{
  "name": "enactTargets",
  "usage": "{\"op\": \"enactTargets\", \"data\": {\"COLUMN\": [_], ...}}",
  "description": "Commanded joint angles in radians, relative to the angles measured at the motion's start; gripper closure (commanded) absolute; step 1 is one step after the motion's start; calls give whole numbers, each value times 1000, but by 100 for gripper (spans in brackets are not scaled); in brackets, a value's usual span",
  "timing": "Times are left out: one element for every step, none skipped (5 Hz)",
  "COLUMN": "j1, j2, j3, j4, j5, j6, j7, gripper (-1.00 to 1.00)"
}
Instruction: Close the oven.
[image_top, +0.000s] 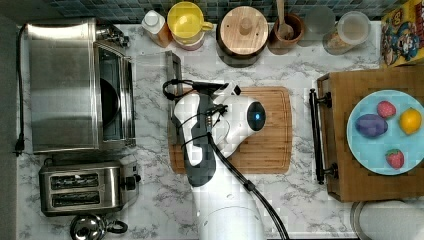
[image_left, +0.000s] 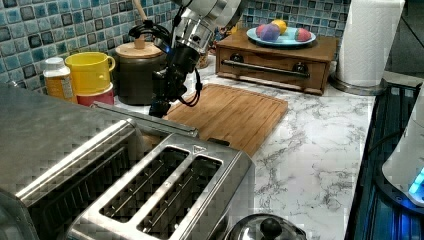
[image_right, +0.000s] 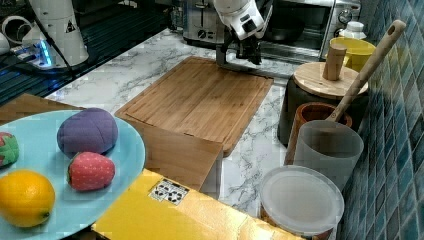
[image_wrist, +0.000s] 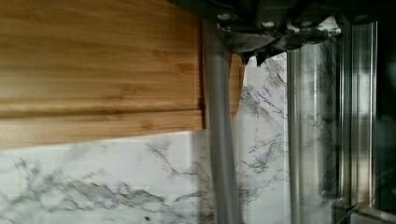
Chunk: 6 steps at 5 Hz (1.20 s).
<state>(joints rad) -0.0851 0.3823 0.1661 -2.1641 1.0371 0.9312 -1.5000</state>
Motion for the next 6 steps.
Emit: {"op": "enactTargets", "data": {"j1": [-24, 4, 26, 46, 49, 54], "j2": [20, -9, -19, -40, -83, -188], "j3": [21, 43, 71, 94, 121, 177], "j4": [160, 104, 81, 53, 45, 11], "j5": [-34, 12, 25, 52, 59, 76], "j6": [-294, -248, -233, -200, -198, -164], "j7": [100, 60, 42, 16, 11, 26], "gripper": [100, 100, 100, 100, 100, 100]}}
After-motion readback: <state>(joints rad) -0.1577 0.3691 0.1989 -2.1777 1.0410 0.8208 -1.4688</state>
